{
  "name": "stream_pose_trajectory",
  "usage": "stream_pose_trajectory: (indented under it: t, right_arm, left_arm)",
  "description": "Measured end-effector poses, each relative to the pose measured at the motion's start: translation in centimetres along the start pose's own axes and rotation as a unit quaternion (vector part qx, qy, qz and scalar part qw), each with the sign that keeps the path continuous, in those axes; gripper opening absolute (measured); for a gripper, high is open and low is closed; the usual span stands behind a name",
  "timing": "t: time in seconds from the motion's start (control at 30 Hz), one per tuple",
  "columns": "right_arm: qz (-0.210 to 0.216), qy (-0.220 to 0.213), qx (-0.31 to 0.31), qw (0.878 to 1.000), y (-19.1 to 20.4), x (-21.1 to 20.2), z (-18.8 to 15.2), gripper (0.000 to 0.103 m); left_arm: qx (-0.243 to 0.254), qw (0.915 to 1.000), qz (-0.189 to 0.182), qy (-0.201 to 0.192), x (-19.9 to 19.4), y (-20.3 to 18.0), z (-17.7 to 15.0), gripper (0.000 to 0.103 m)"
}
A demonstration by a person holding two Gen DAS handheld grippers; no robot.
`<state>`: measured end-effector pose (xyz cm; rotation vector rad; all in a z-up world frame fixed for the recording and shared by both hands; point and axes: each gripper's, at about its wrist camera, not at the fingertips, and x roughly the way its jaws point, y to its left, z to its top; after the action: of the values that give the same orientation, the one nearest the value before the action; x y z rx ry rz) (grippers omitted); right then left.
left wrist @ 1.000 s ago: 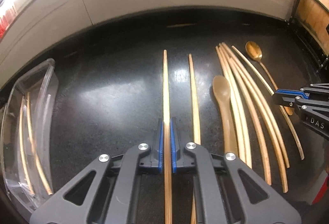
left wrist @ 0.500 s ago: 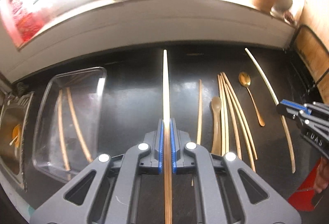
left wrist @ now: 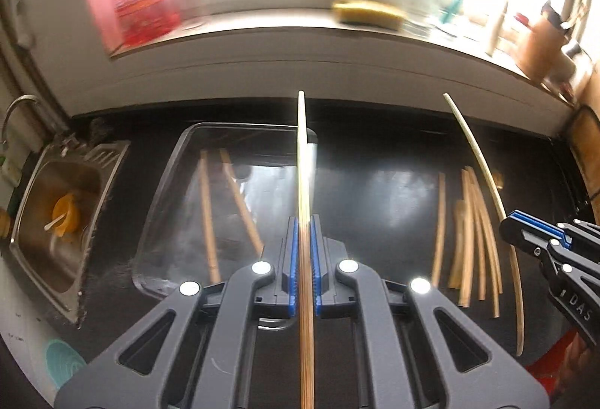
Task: Organize utensils
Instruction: 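Lift both held chopsticks and carry them over the clear tray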
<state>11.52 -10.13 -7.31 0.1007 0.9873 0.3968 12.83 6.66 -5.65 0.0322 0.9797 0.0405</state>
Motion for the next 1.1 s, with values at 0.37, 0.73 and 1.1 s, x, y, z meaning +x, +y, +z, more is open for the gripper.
stream_pose_trajectory:
  t: [0.37, 0.73, 1.1]
  right_arm:
    - [0.079, 0.041, -0.013, 0.996, 10.5, 7.6, 4.8, 0.007]
    - [0.084, 0.094, -0.004, 0.992, 11.7, 15.5, 7.3, 0.007]
    - [0.083, 0.132, -0.012, 0.988, 11.5, 20.8, 7.7, 0.007]
  left_arm:
    - [-0.071, 0.9971, 0.021, 0.021, 2.2, 10.3, -0.3, 0.006]
    - [-0.099, 0.9938, 0.011, 0.049, 8.1, 13.1, 0.4, 0.006]
    - [-0.116, 0.9902, 0.01, 0.078, 12.6, 13.8, 0.4, 0.006]
